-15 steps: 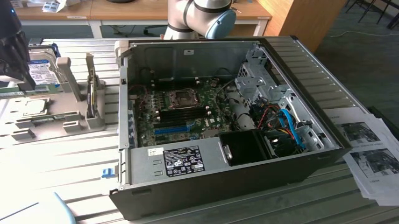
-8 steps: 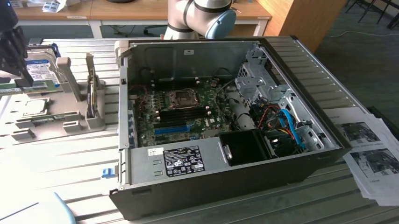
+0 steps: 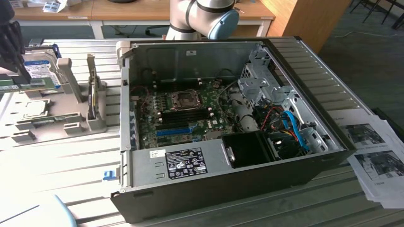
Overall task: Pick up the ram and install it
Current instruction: 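Pick up the ram and move it above insertion slot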
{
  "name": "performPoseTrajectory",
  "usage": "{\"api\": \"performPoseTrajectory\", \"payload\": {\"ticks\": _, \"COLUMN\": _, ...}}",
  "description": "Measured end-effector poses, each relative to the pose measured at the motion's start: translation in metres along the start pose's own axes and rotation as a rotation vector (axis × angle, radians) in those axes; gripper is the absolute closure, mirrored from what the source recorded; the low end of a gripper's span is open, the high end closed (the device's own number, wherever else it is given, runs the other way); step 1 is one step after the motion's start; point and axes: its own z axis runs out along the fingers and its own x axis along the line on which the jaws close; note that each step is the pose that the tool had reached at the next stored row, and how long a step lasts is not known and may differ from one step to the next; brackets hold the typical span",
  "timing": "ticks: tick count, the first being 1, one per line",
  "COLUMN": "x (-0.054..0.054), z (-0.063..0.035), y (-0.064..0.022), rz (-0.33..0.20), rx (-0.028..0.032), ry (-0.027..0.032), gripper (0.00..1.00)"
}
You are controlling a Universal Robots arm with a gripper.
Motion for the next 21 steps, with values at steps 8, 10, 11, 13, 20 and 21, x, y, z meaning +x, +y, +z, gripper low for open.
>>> {"api": "performPoseTrajectory", "payload": {"ticks": 8, "x": 0.0, "z": -0.0104, "y": 0.0006, "rz": 0.0, "rx": -0.0003, "ry": 0.0024, "gripper": 0.89}}
{"api": "performPoseTrajectory", "payload": {"ticks": 10, "x": 0.0, "z": -0.0129, "y": 0.0007, "rz": 0.0, "rx": -0.0004, "ry": 0.0032, "gripper": 0.89}}
{"api": "performPoseTrajectory", "payload": {"ticks": 11, "x": 0.0, "z": -0.014, "y": 0.0008, "rz": 0.0, "rx": -0.0005, "ry": 0.0036, "gripper": 0.89}}
{"api": "performPoseTrajectory", "payload": {"ticks": 13, "x": 0.0, "z": -0.0166, "y": 0.001, "rz": 0.0, "rx": -0.0007, "ry": 0.0039, "gripper": 0.89}}
{"api": "performPoseTrajectory", "payload": {"ticks": 20, "x": 0.0, "z": -0.0251, "y": 0.0014, "rz": 0.0, "rx": -0.0019, "ry": 0.0051, "gripper": 0.89}}
{"api": "performPoseTrajectory", "payload": {"ticks": 21, "x": 0.0, "z": -0.0262, "y": 0.0015, "rz": 0.0, "rx": -0.0021, "ry": 0.0051, "gripper": 0.89}}
